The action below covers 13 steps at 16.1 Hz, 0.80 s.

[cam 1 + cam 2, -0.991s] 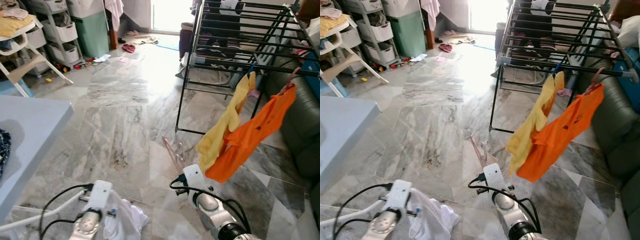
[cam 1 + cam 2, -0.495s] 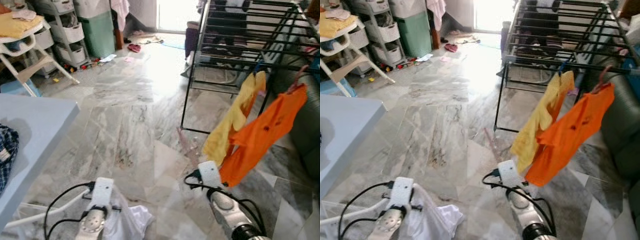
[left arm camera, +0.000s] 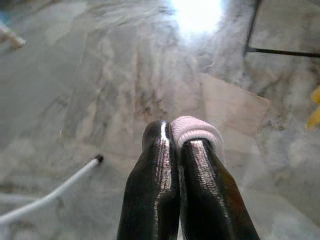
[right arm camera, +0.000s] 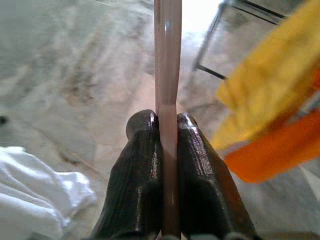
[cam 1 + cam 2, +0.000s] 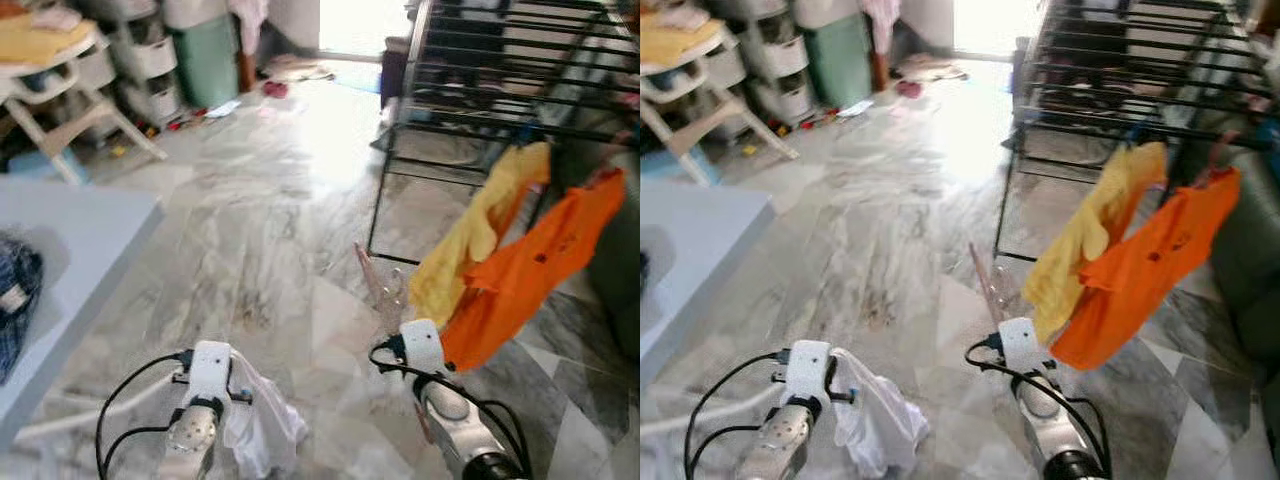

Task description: Hang hanger

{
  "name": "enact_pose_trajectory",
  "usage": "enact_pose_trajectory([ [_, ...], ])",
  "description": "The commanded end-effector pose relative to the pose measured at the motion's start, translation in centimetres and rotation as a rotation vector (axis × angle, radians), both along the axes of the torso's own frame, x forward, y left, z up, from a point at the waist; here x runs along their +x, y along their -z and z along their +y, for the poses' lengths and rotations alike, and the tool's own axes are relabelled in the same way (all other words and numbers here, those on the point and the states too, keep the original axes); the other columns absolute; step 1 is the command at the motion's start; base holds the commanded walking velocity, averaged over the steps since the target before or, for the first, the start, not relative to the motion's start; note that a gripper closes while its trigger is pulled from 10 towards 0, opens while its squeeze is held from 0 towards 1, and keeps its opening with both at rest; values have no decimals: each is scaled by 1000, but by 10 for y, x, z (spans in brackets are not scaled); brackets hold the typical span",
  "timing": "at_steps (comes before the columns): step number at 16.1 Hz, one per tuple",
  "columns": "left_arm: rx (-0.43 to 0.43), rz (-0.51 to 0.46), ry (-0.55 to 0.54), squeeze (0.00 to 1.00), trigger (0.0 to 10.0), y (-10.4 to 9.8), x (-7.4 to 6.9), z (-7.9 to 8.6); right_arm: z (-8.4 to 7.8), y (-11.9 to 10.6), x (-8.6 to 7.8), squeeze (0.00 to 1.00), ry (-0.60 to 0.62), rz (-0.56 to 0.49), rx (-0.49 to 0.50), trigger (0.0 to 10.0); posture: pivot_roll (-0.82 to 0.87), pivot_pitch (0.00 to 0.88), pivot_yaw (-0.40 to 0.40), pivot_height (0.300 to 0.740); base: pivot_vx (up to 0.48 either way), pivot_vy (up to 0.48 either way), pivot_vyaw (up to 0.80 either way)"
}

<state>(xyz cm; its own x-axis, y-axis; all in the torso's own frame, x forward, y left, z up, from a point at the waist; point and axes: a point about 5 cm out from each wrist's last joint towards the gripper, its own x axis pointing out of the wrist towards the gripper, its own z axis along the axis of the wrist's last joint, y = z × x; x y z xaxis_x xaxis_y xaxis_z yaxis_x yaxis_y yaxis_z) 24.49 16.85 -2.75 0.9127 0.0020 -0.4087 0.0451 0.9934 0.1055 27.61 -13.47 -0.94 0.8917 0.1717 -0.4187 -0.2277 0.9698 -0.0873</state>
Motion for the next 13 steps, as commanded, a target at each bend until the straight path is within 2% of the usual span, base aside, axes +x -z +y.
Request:
enact_pose_trajectory([
  [1,3,-29,28,0,10000,-5,6,-6,2,-10,9,0,-14,-36,10,10000,-74,0,-3,740,0,0,781],
  [3,-14,-22,6,0,10000,-4,5,-6,7,-11,9,0,-52,-38,20,10000,-76,0,-9,740,0,0,781],
  [10,-20,-9,36,0,10000,-3,6,-15,16,-13,8,0,-129,-35,39,10000,-83,0,-5,740,0,-260,500],
  [13,-12,-1,43,0,10000,-2,5,-14,16,-11,6,0,-135,-19,43,10000,-79,0,-3,740,0,0,458],
])
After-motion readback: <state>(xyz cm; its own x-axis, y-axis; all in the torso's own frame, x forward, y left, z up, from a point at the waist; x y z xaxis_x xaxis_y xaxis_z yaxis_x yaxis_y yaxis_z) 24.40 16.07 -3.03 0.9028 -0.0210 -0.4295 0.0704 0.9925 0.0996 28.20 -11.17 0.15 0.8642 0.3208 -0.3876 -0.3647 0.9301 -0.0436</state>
